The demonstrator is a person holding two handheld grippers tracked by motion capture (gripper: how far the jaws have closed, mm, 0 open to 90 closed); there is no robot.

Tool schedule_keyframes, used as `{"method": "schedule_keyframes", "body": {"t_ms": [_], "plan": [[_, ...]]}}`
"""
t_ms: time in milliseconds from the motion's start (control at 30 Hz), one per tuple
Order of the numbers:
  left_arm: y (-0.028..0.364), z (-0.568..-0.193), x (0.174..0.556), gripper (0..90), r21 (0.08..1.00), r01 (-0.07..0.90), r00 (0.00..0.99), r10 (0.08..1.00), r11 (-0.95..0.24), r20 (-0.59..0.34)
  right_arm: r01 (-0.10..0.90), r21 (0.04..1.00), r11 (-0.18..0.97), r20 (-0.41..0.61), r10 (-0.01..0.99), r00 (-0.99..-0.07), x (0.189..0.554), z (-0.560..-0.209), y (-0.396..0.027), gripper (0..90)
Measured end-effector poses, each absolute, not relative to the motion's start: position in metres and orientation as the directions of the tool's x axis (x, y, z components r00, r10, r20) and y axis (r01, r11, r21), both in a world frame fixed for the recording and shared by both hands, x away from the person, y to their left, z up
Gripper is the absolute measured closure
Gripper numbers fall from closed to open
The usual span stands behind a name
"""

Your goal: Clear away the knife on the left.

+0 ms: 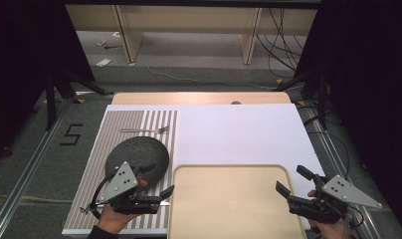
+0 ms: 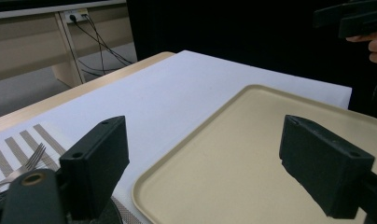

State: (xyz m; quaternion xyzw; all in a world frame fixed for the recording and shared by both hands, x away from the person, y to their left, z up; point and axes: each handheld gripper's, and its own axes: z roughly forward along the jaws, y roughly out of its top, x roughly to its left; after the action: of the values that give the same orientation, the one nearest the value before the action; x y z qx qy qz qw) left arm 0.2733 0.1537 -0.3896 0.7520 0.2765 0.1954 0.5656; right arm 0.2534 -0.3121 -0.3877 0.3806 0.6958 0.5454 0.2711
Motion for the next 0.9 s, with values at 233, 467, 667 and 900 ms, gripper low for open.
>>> {"method": "schedule_keyframes", "body": {"t_ms": [233,467,667,900], "plan": [[0.163,-0.374,0.273,15.7,0.918,0.242,0.793,0.609,-0.314,-0.001,0.244,0.963,0.111,0.045,0.83,-0.556,0.254,-0.389,-0.313,16.6],[0.177,-0.374,0.273,16.2,0.848,0.276,0.784,0.616,-0.452,0.073,0.242,0.963,0.116,0.042,0.827,-0.561,0.254,-0.389,-0.312,16.7],[0.188,-0.375,0.272,16.1,0.758,0.303,0.806,0.58,-0.578,0.12,0.243,0.963,0.116,0.043,0.823,-0.566,0.254,-0.39,-0.311,16.7],[0.193,-0.39,0.277,18.9,0.647,0.353,0.84,0.533,-0.676,0.099,0.246,0.962,0.119,0.044,0.821,-0.57,0.255,-0.39,-0.31,16.8]]}}
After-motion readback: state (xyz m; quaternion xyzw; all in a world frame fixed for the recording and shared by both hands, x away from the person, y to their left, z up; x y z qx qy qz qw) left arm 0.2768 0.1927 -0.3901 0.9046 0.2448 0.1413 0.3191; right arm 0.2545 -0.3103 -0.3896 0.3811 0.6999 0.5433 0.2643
